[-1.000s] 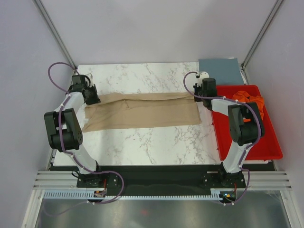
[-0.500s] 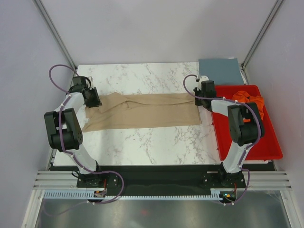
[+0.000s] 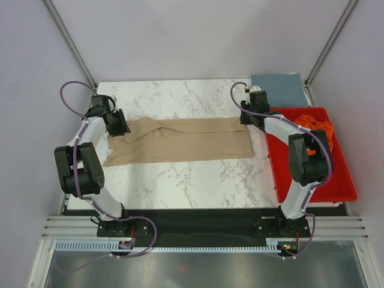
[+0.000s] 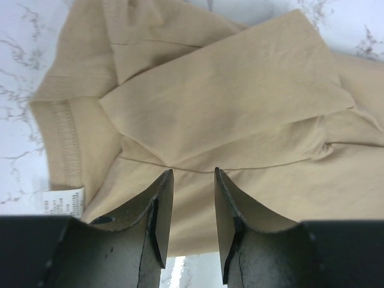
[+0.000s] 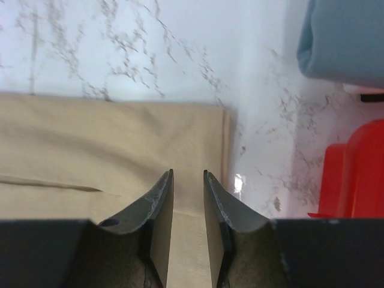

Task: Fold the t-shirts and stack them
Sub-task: Fold the tshirt

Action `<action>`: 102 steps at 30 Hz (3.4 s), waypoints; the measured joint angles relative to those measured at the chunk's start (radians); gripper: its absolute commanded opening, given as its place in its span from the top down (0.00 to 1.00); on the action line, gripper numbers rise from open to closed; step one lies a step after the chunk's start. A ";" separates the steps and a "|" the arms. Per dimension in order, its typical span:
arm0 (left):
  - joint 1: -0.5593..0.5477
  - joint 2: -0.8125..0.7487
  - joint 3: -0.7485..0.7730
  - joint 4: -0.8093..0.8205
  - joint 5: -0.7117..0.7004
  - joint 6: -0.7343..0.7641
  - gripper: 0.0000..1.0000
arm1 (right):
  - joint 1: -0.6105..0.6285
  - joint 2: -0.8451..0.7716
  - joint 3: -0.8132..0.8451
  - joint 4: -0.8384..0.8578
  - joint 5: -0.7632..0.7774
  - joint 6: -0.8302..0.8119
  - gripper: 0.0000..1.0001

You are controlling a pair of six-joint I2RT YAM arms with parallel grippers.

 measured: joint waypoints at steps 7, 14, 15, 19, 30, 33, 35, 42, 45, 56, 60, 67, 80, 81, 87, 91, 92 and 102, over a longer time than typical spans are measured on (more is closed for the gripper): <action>-0.024 0.030 0.004 -0.002 0.057 -0.028 0.59 | 0.043 0.037 0.108 -0.044 0.040 0.024 0.61; -0.021 0.141 0.003 -0.006 0.043 -0.051 0.59 | 0.029 0.190 0.204 -0.117 0.079 0.013 0.60; -0.021 0.150 0.003 -0.007 0.034 -0.053 0.59 | 0.027 0.204 0.209 -0.125 0.081 0.011 0.60; -0.022 0.167 0.004 -0.009 0.013 -0.056 0.59 | 0.023 0.249 0.251 -0.153 0.095 -0.001 0.68; -0.022 0.179 0.018 -0.009 -0.029 -0.058 0.58 | 0.024 0.277 0.272 -0.077 0.151 -0.078 0.69; -0.022 0.179 0.018 -0.010 -0.029 -0.058 0.58 | 0.023 0.277 0.266 -0.062 0.155 -0.089 0.68; -0.022 0.179 0.019 -0.010 -0.029 -0.058 0.57 | 0.024 0.275 0.265 -0.060 0.155 -0.089 0.67; -0.022 0.175 0.021 -0.014 -0.043 -0.058 0.56 | 0.030 0.202 0.264 -0.143 0.137 -0.045 0.67; -0.021 0.173 0.025 -0.022 -0.052 -0.058 0.56 | 0.038 0.157 0.264 -0.191 0.091 -0.006 0.69; -0.019 0.180 0.030 -0.029 -0.077 -0.058 0.56 | 0.052 0.150 0.183 -0.244 0.078 0.030 0.75; -0.019 0.180 0.032 -0.032 -0.079 -0.058 0.55 | 0.052 0.169 0.166 -0.246 0.127 0.016 0.78; -0.016 0.180 0.038 -0.043 -0.074 -0.058 0.55 | 0.056 0.169 0.166 -0.237 0.170 0.002 0.78; 0.038 0.064 0.161 -0.093 0.025 -0.057 0.45 | 0.066 -0.021 0.160 -0.272 0.131 0.063 0.64; 0.045 0.074 0.181 -0.093 0.056 -0.056 0.45 | 0.074 -0.042 0.160 -0.270 0.123 0.069 0.63; 0.067 0.248 0.320 -0.074 0.248 -0.023 0.47 | 0.138 -0.079 0.158 -0.265 0.068 0.093 0.62; 0.063 0.345 0.360 -0.077 0.320 0.002 0.47 | 0.158 -0.079 0.149 -0.269 0.035 0.099 0.62; 0.063 0.360 0.366 -0.077 0.329 0.006 0.47 | 0.158 -0.079 0.149 -0.269 0.032 0.100 0.62; 0.041 0.388 0.372 -0.077 0.374 0.046 0.52 | 0.158 -0.079 0.149 -0.268 0.011 0.100 0.62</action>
